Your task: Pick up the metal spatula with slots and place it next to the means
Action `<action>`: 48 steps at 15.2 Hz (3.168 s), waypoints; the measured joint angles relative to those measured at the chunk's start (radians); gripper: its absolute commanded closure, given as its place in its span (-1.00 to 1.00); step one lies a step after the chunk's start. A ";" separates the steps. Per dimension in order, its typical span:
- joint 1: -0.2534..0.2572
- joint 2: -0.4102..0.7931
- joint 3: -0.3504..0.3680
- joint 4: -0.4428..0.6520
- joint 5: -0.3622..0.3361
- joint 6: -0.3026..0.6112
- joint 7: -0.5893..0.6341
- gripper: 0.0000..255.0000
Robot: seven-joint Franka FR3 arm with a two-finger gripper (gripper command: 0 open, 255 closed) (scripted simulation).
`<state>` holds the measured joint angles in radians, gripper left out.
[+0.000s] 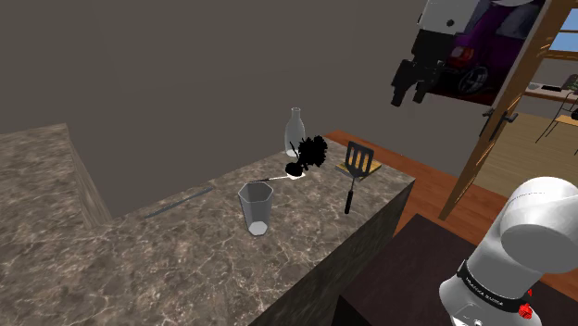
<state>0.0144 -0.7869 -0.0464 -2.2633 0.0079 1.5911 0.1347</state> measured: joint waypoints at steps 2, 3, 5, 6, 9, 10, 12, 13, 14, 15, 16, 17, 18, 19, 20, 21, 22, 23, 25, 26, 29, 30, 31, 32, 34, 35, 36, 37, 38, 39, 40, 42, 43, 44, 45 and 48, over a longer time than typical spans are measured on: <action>0.007 -0.014 -0.012 -0.027 -0.001 0.021 -0.024 -1.00; 0.017 -0.039 -0.031 -0.067 -0.004 0.050 -0.065 -1.00; 0.043 -0.079 -0.077 -0.154 -0.010 0.129 -0.165 -1.00; 0.056 -0.102 -0.105 -0.206 -0.014 0.174 -0.220 -1.00; 0.097 -0.151 -0.200 -0.325 -0.033 0.290 -0.397 -1.00; 0.113 -0.156 -0.234 -0.366 -0.038 0.341 -0.457 -1.00; 0.139 -0.167 -0.317 -0.430 -0.056 0.420 -0.588 -1.00; 0.157 -0.165 -0.360 -0.454 -0.064 0.458 -0.654 -1.00; 0.178 -0.154 -0.404 -0.479 -0.070 0.504 -0.720 -1.00; 0.198 -0.142 -0.454 -0.503 -0.078 0.550 -0.791 -1.00; 0.227 -0.122 -0.502 -0.518 -0.081 0.595 -0.859 -1.00; 0.251 -0.112 -0.550 -0.528 -0.086 0.625 -0.929 -1.00; 0.281 -0.091 -0.610 -0.540 -0.091 0.666 -1.005 -1.00; 0.320 -0.070 -0.661 -0.550 -0.090 0.707 -1.075 -1.00; 0.358 -0.052 -0.719 -0.554 -0.091 0.740 -1.149 -1.00; 0.418 -0.012 -0.792 -0.550 -0.084 0.787 -1.229 -1.00; 0.477 0.014 -0.857 -0.538 -0.077 0.817 -1.306 -1.00; 0.540 0.037 -0.925 -0.525 -0.068 0.843 -1.381 -1.00; 0.688 0.079 -1.079 -0.502 -0.049 0.900 -1.536 -1.00; 0.768 0.096 -1.159 -0.488 -0.040 0.928 -1.607 -1.00; 0.874 0.115 -1.255 -0.483 -0.029 0.980 -1.677 -1.00; 0.903 0.122 -1.277 -0.483 -0.023 0.998 -1.685 -1.00; 0.929 0.129 -1.300 -0.484 -0.019 1.016 -1.693 -1.00; 0.953 0.134 -1.315 -0.487 -0.014 1.034 -1.695 -1.00; 1.003 0.145 -1.351 -0.489 -0.003 1.068 -1.702 -1.00; 1.013 0.147 -1.360 -0.489 -0.002 1.074 -1.704 -1.00; 1.018 0.148 -1.364 -0.489 -0.001 1.077 -1.705 -1.00; 1.020 0.148 -1.366 -0.489 -0.001 1.078 -1.705 -1.00; 1.021 0.148 -1.367 -0.489 0.000 1.079 -1.706 -1.00; 1.022 0.148 -1.368 -0.489 0.000 1.080 -1.706 -1.00; 1.023 0.148 -1.368 -0.489 0.000 1.080 -1.706 -1.00; 1.023 0.148 -1.368 -0.489 0.000 1.080 -1.706 1.00; 1.023 0.148 -1.368 -0.489 0.000 1.080 -1.706 1.00; 1.023 0.148 -1.368 -0.489 0.000 1.080 -1.706 1.00; 1.023 0.148 -1.368 -0.489 0.000 1.080 -1.706 1.00; 1.023 0.148 -1.368 -0.489 0.000 1.080 -1.706 1.00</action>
<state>1.0370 -0.6386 -1.4143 -2.7520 0.0079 2.6712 -1.5711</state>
